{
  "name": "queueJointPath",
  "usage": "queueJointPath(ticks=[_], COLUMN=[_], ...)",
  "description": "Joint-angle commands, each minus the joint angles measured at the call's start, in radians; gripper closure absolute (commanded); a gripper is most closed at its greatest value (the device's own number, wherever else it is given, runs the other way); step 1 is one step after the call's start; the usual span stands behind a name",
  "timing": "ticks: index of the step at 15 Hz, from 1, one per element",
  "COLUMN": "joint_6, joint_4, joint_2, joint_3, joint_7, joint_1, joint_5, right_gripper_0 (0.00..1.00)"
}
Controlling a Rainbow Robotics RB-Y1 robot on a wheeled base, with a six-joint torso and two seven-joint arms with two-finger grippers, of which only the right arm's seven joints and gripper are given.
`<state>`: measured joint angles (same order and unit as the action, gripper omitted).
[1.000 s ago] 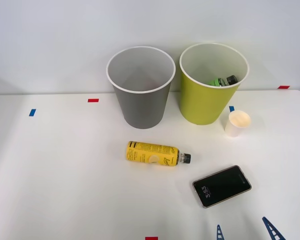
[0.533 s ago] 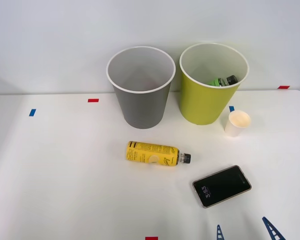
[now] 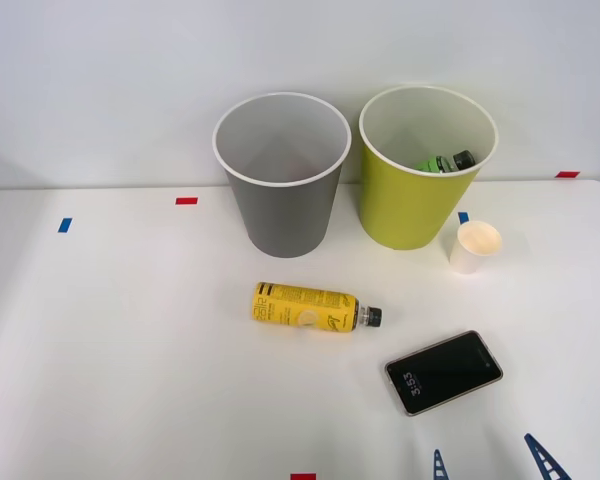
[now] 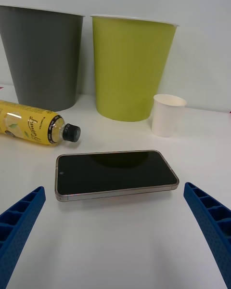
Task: Put cans in the gray bin, plastic bottles in the light green bin
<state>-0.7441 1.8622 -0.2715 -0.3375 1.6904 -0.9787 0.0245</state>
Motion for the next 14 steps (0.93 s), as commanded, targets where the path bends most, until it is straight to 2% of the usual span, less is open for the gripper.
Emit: queueJointPath(ticks=[1,14], joint_6=[0.000,0.000], joint_4=[0.000,0.000], joint_2=[0.000,0.000], joint_3=[0.000,0.000], joint_7=[0.000,0.000], joint_1=[0.000,0.000], joint_5=[0.000,0.000], right_gripper_0=[0.00,0.00])
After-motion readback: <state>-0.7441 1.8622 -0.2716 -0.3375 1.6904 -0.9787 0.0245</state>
